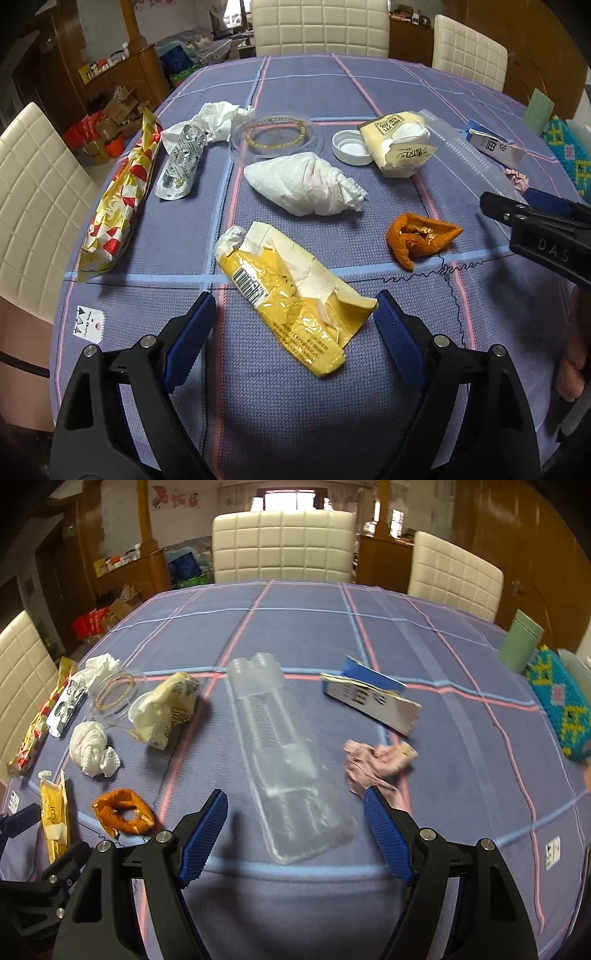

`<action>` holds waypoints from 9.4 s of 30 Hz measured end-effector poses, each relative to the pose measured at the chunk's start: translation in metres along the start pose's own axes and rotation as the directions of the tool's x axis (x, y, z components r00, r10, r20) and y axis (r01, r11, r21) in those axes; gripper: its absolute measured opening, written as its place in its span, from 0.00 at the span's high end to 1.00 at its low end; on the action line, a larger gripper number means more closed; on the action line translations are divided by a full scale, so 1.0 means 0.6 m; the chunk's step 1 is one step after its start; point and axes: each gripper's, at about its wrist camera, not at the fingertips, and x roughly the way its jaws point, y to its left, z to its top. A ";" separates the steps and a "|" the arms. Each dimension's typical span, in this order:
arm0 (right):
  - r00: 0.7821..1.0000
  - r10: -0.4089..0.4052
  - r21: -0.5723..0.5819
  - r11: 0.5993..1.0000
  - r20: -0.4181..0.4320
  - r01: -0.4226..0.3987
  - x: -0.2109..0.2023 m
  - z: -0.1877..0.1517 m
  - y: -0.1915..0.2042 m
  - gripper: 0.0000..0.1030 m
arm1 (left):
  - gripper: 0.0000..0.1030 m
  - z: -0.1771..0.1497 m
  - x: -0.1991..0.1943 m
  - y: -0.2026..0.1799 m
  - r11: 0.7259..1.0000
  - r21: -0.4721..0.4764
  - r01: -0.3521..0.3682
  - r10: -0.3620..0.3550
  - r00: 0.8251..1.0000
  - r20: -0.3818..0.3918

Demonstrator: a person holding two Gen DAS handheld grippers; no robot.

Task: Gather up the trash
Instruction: 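Grasp the yellow chip bag with the left tool while the right tool grasps the clear cup stack, then carry the chip bag and cup stack over to the clear bin, then open the left tool over the bin, dropping the chip bag, then grasp the white tissue with the left tool while the right tool grasps the orange peel, then carry tissue and peel over the clear bin and open both tools to drop them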

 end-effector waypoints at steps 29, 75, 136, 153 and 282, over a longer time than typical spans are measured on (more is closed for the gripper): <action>0.988 0.130 -0.017 0.992 0.089 -0.129 -0.088 -0.034 0.048 0.60 | 0.65 -0.004 -0.084 -0.014 0.997 0.071 -0.018 0.005 0.985 0.175; 0.959 0.280 -0.359 0.900 0.047 -0.246 -0.115 -0.016 0.335 0.60 | 0.65 -0.060 -0.128 0.224 0.977 -0.179 -0.118 0.159 0.960 0.229; 0.953 0.303 -0.446 0.857 0.030 -0.258 -0.073 0.041 0.502 0.33 | 0.04 -0.095 -0.096 0.440 0.890 -0.397 -0.225 0.285 0.954 0.098; 0.995 0.096 -0.155 0.983 -0.009 -0.096 -0.046 -0.026 0.184 0.33 | 0.04 0.008 -0.072 0.162 0.994 -0.106 -0.040 0.055 0.988 0.144; 0.913 0.406 -0.539 0.761 -0.041 -0.362 -0.031 0.057 0.685 0.32 | 0.04 -0.161 -0.089 0.580 0.775 -0.521 -0.357 0.435 0.900 0.030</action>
